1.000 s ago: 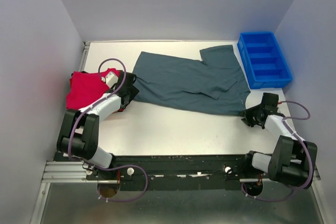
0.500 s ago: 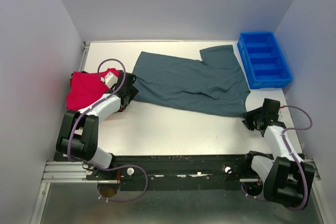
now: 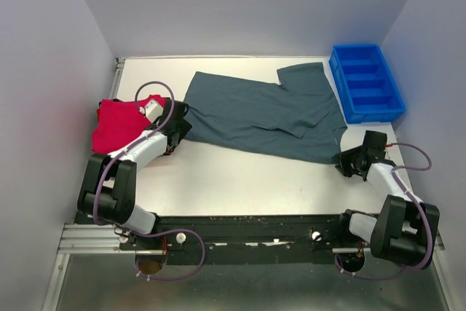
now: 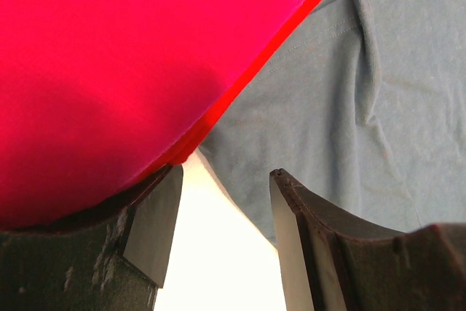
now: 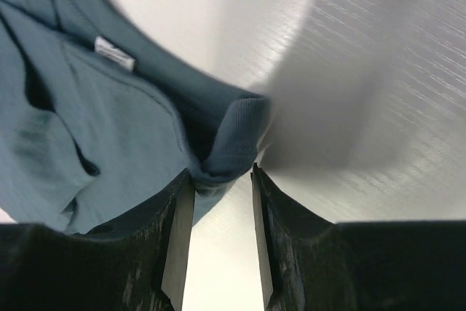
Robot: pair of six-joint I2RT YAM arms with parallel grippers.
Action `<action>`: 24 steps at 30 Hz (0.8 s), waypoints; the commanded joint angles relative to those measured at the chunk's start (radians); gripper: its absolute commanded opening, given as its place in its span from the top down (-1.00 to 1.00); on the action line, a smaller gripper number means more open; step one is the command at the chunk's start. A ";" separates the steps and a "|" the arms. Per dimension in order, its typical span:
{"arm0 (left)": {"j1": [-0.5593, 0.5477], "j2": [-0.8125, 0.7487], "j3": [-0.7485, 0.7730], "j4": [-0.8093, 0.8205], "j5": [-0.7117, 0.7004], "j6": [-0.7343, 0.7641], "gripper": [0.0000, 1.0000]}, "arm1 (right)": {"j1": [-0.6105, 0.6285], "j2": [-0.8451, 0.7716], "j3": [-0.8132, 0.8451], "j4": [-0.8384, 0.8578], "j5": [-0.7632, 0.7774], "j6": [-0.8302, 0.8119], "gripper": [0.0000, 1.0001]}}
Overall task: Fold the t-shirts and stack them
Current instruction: Fold the flattened tshirt in 1/3 of the way
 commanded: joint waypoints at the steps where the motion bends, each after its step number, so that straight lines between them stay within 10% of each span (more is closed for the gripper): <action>1: 0.002 -0.022 0.002 -0.004 -0.038 0.010 -0.30 | 0.002 0.041 0.008 -0.016 0.051 0.020 0.13; 5: 0.002 -0.019 0.006 -0.011 -0.038 0.013 -0.30 | 0.002 0.019 -0.020 -0.015 0.074 0.034 0.26; 9: 0.002 -0.010 0.008 -0.012 -0.040 0.016 -0.30 | 0.002 0.002 -0.020 -0.029 0.085 0.038 0.93; 24: 0.002 0.052 -0.003 -0.029 -0.015 -0.039 -0.23 | 0.002 -0.064 0.049 -0.053 0.166 -0.058 0.99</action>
